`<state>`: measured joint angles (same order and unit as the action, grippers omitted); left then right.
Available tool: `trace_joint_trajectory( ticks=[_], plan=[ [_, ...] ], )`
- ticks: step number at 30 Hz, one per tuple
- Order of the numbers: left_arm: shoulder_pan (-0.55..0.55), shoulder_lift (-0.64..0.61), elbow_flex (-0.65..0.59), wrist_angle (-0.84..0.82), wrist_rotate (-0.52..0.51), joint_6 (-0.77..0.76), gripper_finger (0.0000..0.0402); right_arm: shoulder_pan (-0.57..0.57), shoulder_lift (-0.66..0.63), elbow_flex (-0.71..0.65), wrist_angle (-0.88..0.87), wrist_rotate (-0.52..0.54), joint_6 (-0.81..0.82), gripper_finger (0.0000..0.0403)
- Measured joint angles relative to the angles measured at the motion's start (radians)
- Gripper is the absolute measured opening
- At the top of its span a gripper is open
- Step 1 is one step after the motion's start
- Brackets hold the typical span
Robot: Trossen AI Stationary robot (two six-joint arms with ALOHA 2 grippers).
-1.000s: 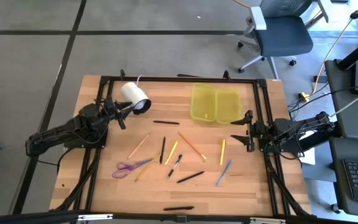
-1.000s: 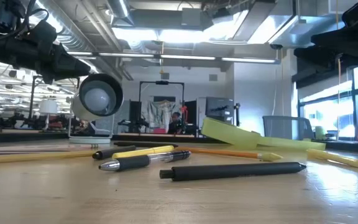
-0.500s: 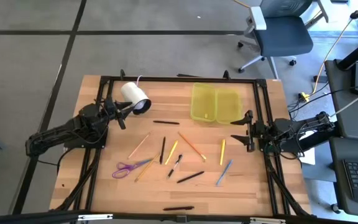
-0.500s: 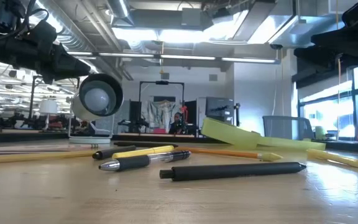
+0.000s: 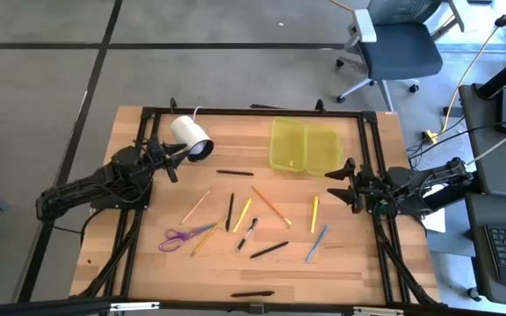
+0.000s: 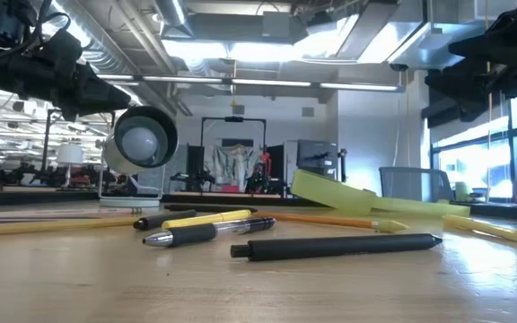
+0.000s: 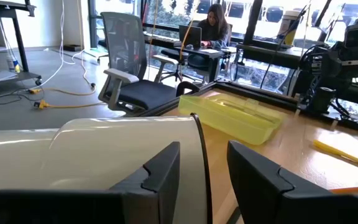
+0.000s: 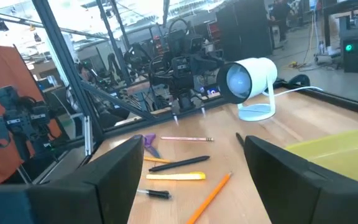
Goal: Pick & place school supplies into a supply box
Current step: Put the yellow pen into the yellow supply box
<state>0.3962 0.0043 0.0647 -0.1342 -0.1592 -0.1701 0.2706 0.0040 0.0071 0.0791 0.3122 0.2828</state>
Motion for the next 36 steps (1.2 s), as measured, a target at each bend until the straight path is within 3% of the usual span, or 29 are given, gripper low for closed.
trace_joint_trajectory(
  ticks=[8, 11, 15, 18, 21, 25, 36],
  plan=[
    [0.000, 0.000, 0.000, 0.000, 0.000, 0.000, 0.0128, 0.000, 0.000, 0.000, 0.009, 0.007, -0.134, 0.0283],
    [0.000, 0.000, 0.000, 0.000, 0.000, 0.000, 0.0127, 0.000, 0.009, 0.044, -0.028, 0.008, -0.032, 0.0283],
    [0.000, 0.000, 0.000, 0.000, 0.000, 0.000, 0.0127, 0.000, 0.089, 0.174, -0.208, 0.009, 0.053, 0.0283],
    [0.000, 0.000, 0.000, 0.000, 0.000, 0.000, 0.0128, 0.000, 0.212, 0.291, -0.390, 0.036, 0.170, 0.0283],
    [0.000, 0.000, 0.000, 0.000, 0.000, 0.000, 0.0127, 0.000, 0.376, 0.405, -0.594, 0.077, 0.412, 0.0283],
    [0.000, 0.000, 0.000, 0.000, -0.004, 0.000, 0.0127, 0.000, 0.616, 0.519, -0.767, 0.013, 0.721, 0.0283],
    [0.000, 0.000, 0.000, 0.000, -0.004, 0.000, 0.0127, 0.000, 1.193, 0.680, -0.771, -0.161, 0.989, 0.0283]
  ],
)
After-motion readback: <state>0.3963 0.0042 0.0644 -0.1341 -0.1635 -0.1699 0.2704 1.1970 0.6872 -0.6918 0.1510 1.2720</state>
